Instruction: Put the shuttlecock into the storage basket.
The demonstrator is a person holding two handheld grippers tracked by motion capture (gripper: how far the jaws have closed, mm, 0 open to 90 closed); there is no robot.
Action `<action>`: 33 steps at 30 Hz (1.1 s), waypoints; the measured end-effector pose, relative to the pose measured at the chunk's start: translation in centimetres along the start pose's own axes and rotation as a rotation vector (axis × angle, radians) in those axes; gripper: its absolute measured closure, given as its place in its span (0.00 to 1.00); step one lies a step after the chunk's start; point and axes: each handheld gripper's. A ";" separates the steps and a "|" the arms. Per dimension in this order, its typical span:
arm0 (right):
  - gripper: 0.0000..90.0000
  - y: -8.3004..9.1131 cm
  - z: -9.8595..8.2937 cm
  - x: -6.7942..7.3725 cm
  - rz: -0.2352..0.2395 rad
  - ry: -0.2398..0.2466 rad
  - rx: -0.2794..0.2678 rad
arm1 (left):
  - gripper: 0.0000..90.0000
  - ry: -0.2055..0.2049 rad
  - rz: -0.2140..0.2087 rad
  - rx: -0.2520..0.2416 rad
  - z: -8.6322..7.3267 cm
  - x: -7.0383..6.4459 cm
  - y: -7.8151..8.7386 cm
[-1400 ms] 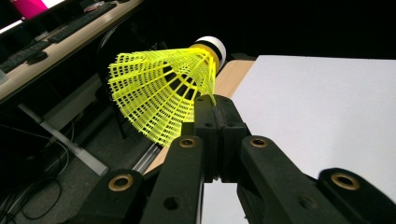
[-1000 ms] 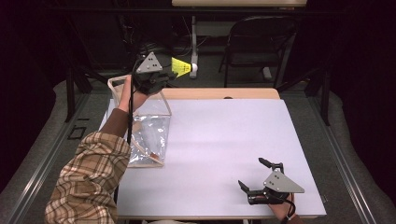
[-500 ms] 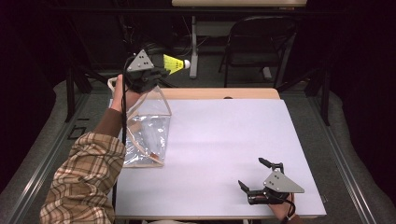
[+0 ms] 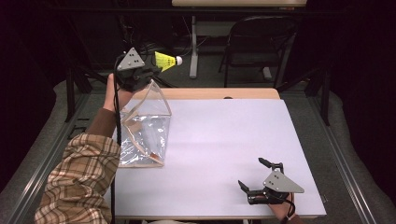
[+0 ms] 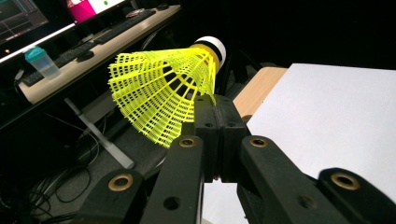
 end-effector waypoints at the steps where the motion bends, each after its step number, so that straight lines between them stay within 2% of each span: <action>1: 0.00 0.0 0.0 0.0 0.000 0.000 0.000 | 1.00 0.004 0.003 -0.001 0.0 0.1 0.1; 33: 0.00 0.0 0.0 0.0 -0.010 -0.001 -0.006 | 1.00 0.029 0.083 -0.001 -0.9 2.1 3.2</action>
Point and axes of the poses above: each handheld gripper's, and its own axes: y roughly backward along the jaws, z roughly out of its top, x roughly to its left, and after that the axes turned 13 degrees about -x, right-handed
